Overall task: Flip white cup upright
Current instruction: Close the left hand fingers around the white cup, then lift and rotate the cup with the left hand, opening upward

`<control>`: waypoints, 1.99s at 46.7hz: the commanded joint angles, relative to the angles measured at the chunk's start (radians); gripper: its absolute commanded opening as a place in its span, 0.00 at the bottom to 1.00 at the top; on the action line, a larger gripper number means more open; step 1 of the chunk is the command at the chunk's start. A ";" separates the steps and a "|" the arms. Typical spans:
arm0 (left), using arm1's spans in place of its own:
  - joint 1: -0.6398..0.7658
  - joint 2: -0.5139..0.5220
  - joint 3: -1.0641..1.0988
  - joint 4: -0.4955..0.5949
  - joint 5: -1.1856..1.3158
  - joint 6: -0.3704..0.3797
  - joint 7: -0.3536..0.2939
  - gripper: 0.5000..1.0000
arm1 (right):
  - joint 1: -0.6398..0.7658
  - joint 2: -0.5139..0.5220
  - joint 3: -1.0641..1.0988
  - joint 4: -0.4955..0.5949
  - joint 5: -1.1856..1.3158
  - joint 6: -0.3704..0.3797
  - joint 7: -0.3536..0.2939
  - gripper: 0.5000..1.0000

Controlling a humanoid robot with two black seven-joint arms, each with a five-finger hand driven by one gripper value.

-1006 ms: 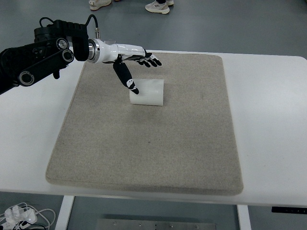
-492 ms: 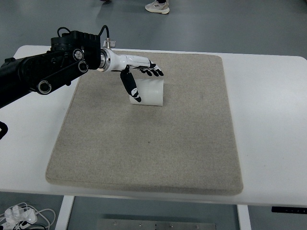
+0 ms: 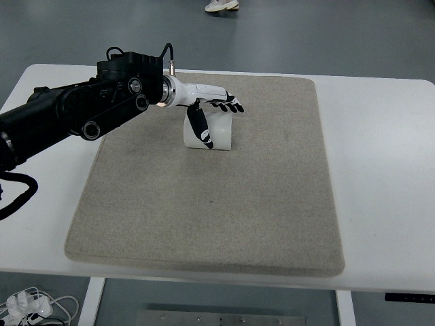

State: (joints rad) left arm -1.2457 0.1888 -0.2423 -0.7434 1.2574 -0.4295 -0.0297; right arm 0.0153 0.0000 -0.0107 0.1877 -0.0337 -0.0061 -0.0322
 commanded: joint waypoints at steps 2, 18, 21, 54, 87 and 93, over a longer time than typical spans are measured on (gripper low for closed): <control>0.000 -0.014 0.001 0.004 0.002 0.000 -0.001 0.96 | 0.000 0.000 0.000 -0.001 0.000 0.000 0.000 0.90; 0.000 -0.019 0.040 0.006 0.007 0.000 -0.001 0.71 | 0.000 0.000 0.000 0.001 0.000 0.000 0.000 0.90; 0.000 -0.019 0.041 0.007 0.010 0.000 0.001 0.62 | 0.000 0.000 0.000 -0.001 0.000 0.000 0.000 0.90; -0.012 -0.017 0.017 0.038 -0.016 0.000 -0.003 0.00 | 0.000 0.000 0.000 0.001 0.000 0.000 0.000 0.90; -0.005 -0.005 -0.031 0.182 -0.595 -0.035 -0.183 0.00 | 0.000 0.000 0.000 -0.001 0.000 0.000 0.000 0.90; 0.031 -0.011 -0.032 0.206 -0.632 -0.035 -0.289 0.00 | 0.000 0.000 0.000 0.001 0.000 0.000 0.000 0.90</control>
State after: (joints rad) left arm -1.2332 0.1821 -0.2744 -0.5518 0.6429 -0.4650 -0.2627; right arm 0.0154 0.0000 -0.0107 0.1877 -0.0336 -0.0061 -0.0321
